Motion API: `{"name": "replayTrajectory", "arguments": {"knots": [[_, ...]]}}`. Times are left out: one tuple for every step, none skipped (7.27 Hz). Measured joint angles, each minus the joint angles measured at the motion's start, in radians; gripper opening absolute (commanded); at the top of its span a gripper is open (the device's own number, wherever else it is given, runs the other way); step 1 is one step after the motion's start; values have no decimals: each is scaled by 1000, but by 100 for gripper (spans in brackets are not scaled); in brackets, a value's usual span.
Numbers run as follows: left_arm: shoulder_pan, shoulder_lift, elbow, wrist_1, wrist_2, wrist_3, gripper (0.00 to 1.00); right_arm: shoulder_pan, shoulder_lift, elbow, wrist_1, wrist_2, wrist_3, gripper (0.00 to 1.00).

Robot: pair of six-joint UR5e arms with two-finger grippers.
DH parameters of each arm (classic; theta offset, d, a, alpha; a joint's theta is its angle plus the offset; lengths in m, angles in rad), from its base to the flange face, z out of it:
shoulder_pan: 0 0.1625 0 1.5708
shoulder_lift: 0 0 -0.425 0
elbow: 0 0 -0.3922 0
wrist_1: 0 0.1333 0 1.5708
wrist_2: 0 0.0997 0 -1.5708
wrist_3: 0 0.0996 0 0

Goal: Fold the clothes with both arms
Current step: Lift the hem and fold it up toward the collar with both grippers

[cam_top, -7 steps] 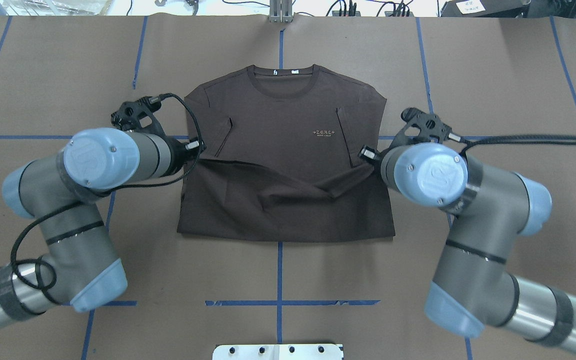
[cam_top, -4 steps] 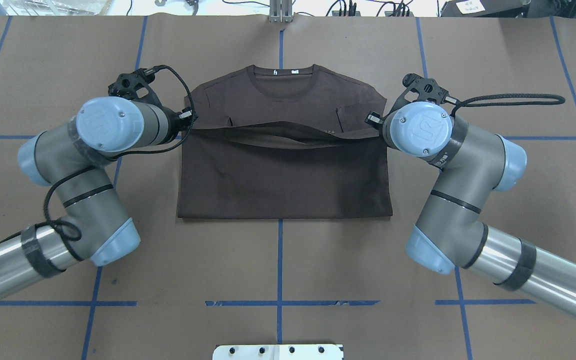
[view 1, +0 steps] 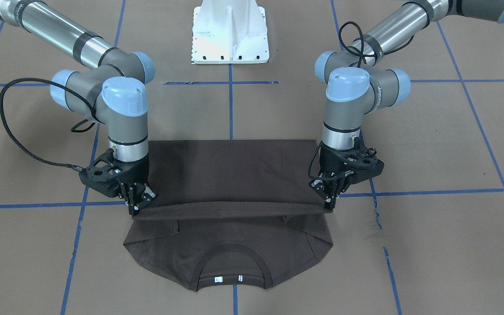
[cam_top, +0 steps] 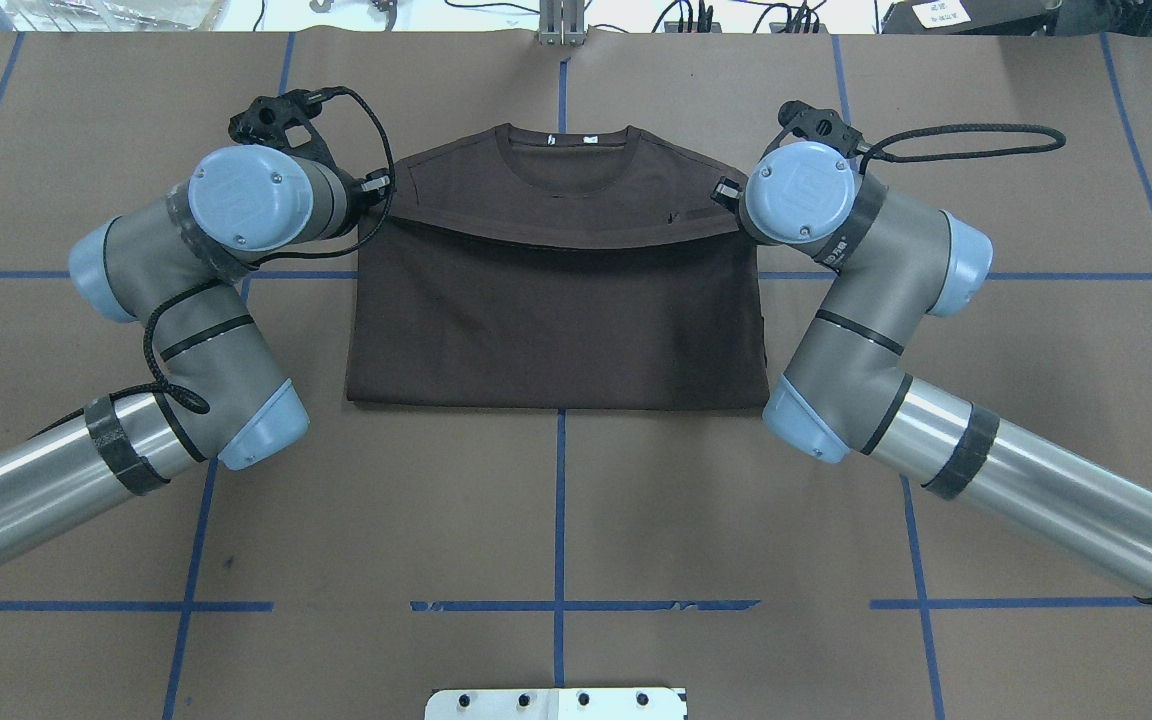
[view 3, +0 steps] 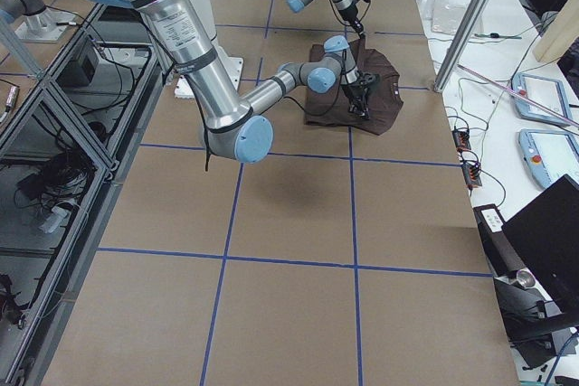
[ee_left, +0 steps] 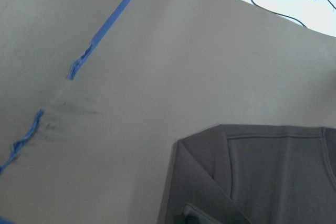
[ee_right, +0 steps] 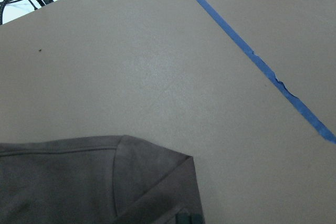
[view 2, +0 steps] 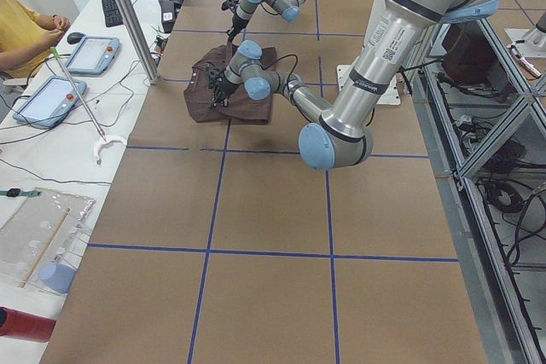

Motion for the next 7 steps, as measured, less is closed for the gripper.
{"name": "replayTrajectory", "arguments": {"knots": [[-7, -17, 15, -12, 0, 5, 0, 17, 16, -20, 3, 9, -16, 0], [-11, -26, 20, -18, 0, 7, 0, 33, 26, -28, 4, 24, -29, 0], [-14, -30, 30, -21, 1, 7, 0, 43, 30, -35, 4, 36, -38, 0], [-15, -32, 47, -25, 1, 6, 0, 45, 37, -51, 4, 41, -43, 0], [-16, -33, 65, -34, 1, 5, 0, 44, 50, -74, 5, 43, -45, 0], [-16, -33, 89, -56, 1, 4, 5, 43, 63, -98, 6, 42, -47, 10], [-14, -33, 117, -91, 1, 4, 15, 43, 69, -116, 10, 39, -49, 33]]}}
